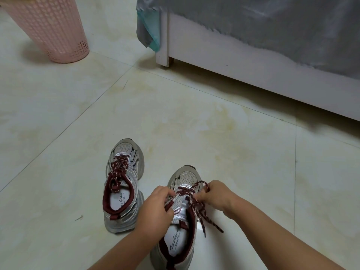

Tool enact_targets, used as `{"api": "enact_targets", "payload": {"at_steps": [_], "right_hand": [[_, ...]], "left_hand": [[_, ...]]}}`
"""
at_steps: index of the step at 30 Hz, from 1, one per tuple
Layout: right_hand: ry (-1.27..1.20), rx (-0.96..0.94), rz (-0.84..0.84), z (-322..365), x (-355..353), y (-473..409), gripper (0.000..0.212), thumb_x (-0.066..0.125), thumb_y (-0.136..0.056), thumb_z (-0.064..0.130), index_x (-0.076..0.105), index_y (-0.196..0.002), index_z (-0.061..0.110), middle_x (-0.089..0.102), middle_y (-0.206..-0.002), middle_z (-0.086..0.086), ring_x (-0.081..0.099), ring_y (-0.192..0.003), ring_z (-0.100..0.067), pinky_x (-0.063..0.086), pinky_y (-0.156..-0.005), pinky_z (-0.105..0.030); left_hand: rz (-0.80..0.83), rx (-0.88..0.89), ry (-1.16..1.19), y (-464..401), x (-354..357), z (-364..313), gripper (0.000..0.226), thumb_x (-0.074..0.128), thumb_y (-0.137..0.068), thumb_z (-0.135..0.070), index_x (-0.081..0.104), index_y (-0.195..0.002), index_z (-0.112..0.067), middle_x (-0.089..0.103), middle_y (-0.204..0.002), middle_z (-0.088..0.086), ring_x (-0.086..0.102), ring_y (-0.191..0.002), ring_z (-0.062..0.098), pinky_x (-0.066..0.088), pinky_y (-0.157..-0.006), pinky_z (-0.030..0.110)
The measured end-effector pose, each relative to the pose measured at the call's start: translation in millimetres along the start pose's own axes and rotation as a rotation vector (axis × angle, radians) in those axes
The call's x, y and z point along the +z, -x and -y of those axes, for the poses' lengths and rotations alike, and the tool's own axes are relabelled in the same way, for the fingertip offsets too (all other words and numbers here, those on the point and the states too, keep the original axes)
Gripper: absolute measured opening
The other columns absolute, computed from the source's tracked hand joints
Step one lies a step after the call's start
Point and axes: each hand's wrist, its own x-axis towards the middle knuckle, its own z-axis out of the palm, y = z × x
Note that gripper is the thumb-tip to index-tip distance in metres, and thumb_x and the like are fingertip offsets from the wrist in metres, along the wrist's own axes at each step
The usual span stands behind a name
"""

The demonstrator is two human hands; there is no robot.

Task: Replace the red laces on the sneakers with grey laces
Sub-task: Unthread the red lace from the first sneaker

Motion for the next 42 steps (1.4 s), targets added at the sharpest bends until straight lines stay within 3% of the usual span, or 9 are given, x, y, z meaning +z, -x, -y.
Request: {"api": "enact_targets", "payload": {"at_steps": [4, 7, 13, 21, 27, 32, 34, 37, 42], "right_hand": [[0.288, 0.021, -0.267, -2.3, -16.7, -5.6, 0.043, 0.057, -0.091, 0.026, 0.040, -0.054, 0.011, 0.037, -0.054, -0.002, 0.037, -0.054, -0.019, 0.025, -0.048, -0.026], [0.211, -0.005, -0.376, -6.2, -15.8, -6.1, 0.033, 0.053, -0.092, 0.022, 0.047, -0.062, 0.009, 0.046, -0.062, -0.003, 0.043, -0.064, -0.022, 0.031, -0.057, -0.028], [-0.133, 0.042, 0.064, -6.2, 2.2, 0.2, 0.032, 0.071, -0.080, 0.022, 0.047, -0.061, 0.014, 0.050, -0.055, 0.001, 0.045, -0.051, -0.012, 0.035, -0.051, -0.021], [-0.011, -0.048, 0.180, -5.6, -5.1, 1.8, 0.048, 0.067, -0.082, 0.008, 0.036, -0.046, 0.019, 0.037, -0.044, 0.008, 0.035, -0.045, -0.007, 0.029, -0.046, -0.016], [0.183, -0.073, -0.155, -1.6, -11.0, -2.0, 0.040, 0.052, -0.085, 0.009, 0.038, -0.047, 0.014, 0.035, -0.043, 0.005, 0.031, -0.043, -0.010, 0.024, -0.042, -0.020], [0.113, -0.034, -0.467, -10.4, -24.1, -8.7, 0.016, 0.047, -0.084, 0.006, 0.046, -0.068, 0.009, 0.048, -0.067, -0.006, 0.041, -0.062, -0.022, 0.029, -0.057, -0.026], [-0.017, -0.044, -0.310, -9.7, -20.0, -4.8, 0.009, 0.049, -0.084, 0.005, 0.053, -0.078, 0.010, 0.054, -0.075, -0.006, 0.048, -0.068, -0.021, 0.035, -0.061, -0.025], [-0.107, -0.011, 0.067, -5.4, -8.3, 3.5, 0.026, 0.062, -0.083, 0.014, 0.049, -0.062, 0.016, 0.048, -0.060, -0.002, 0.045, -0.050, -0.012, 0.034, -0.049, -0.019], [-0.108, 0.003, 0.195, -7.7, -0.8, 7.1, 0.037, 0.066, -0.085, 0.012, 0.043, -0.056, 0.014, 0.049, -0.051, 0.000, 0.049, -0.048, -0.012, 0.043, -0.049, -0.019]], "left_hand": [[0.005, -0.006, 0.006, 0.0, 0.7, 1.3, 0.032, 0.058, -0.080, -0.003, 0.056, -0.098, -0.029, 0.046, -0.090, -0.026, 0.049, -0.086, -0.001, 0.039, -0.072, 0.015], [0.000, -0.016, -0.004, -0.6, 1.1, 1.1, 0.034, 0.057, -0.078, -0.002, 0.055, -0.096, -0.031, 0.046, -0.088, -0.025, 0.051, -0.081, 0.001, 0.041, -0.069, 0.017], [-0.004, -0.004, -0.018, -0.4, 1.6, 1.8, 0.032, 0.058, -0.078, -0.005, 0.053, -0.092, -0.033, 0.047, -0.090, -0.024, 0.050, -0.079, -0.006, 0.040, -0.067, 0.014], [-0.004, -0.001, -0.010, -0.7, 0.8, 0.1, 0.034, 0.059, -0.079, -0.005, 0.050, -0.088, -0.037, 0.047, -0.089, -0.026, 0.049, -0.081, -0.009, 0.037, -0.063, 0.007], [0.007, -0.005, -0.009, 0.8, -0.5, -0.5, 0.032, 0.059, -0.079, -0.005, 0.054, -0.096, -0.031, 0.048, -0.095, -0.023, 0.050, -0.082, -0.002, 0.045, -0.073, 0.018], [0.004, -0.008, -0.009, 0.8, -0.3, -0.5, 0.031, 0.059, -0.079, -0.005, 0.054, -0.095, -0.032, 0.048, -0.094, -0.024, 0.050, -0.082, -0.003, 0.045, -0.073, 0.018], [0.001, -0.005, -0.009, 0.6, 0.1, -0.1, 0.030, 0.059, -0.080, -0.006, 0.054, -0.094, -0.032, 0.047, -0.092, -0.024, 0.049, -0.081, -0.007, 0.044, -0.072, 0.017], [-0.003, -0.003, -0.014, -0.3, 0.9, -0.3, 0.027, 0.059, -0.080, -0.008, 0.054, -0.094, -0.031, 0.047, -0.091, -0.024, 0.048, -0.080, -0.008, 0.042, -0.069, 0.014], [-0.004, -0.001, -0.016, 0.2, 1.3, 0.6, 0.026, 0.060, -0.081, -0.010, 0.054, -0.093, -0.032, 0.046, -0.089, -0.027, 0.047, -0.080, -0.010, 0.038, -0.064, 0.008]]}}
